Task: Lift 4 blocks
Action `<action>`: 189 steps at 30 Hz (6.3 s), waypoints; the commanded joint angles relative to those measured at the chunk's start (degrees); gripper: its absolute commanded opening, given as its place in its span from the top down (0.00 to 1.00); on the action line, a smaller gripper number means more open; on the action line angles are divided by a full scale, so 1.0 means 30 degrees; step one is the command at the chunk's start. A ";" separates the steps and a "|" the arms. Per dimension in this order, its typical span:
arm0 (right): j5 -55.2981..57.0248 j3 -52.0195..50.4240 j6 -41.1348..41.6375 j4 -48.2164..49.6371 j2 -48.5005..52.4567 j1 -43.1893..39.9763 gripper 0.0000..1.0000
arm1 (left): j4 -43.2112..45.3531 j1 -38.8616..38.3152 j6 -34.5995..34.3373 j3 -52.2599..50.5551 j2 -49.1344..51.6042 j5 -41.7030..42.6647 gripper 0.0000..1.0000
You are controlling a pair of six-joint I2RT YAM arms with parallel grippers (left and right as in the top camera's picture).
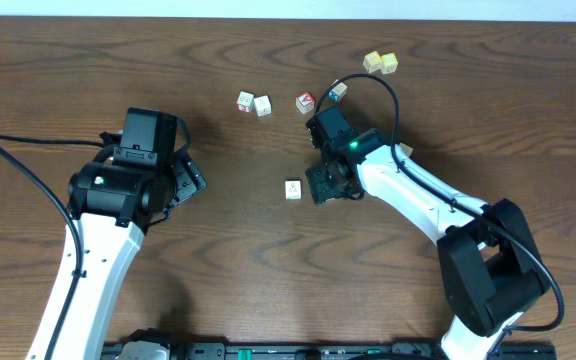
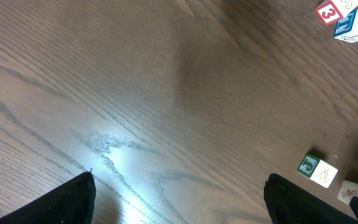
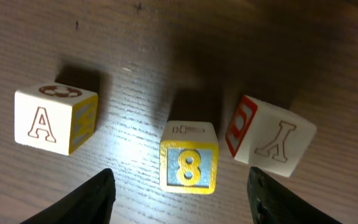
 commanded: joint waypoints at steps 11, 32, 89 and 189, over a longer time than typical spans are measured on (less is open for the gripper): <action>0.0036 -0.0379 0.0357 0.1712 0.1115 0.0073 0.36 | -0.0073 0.0080 -0.0240 0.0226 0.0058 -0.0240 0.13; 0.1705 -0.0379 0.2368 0.0058 0.1100 -0.1523 0.38 | -0.0073 0.0080 -0.0233 0.0226 0.0058 -0.0240 0.13; 0.0248 -0.1064 0.5049 0.0488 0.1107 -0.0423 0.73 | -0.0073 0.0080 -0.0233 0.0226 0.0058 -0.0240 0.13; -0.4845 0.2404 -0.0226 -0.4277 0.3461 -0.5275 0.68 | -0.0073 0.0080 -0.0233 0.0226 0.0058 -0.0240 0.13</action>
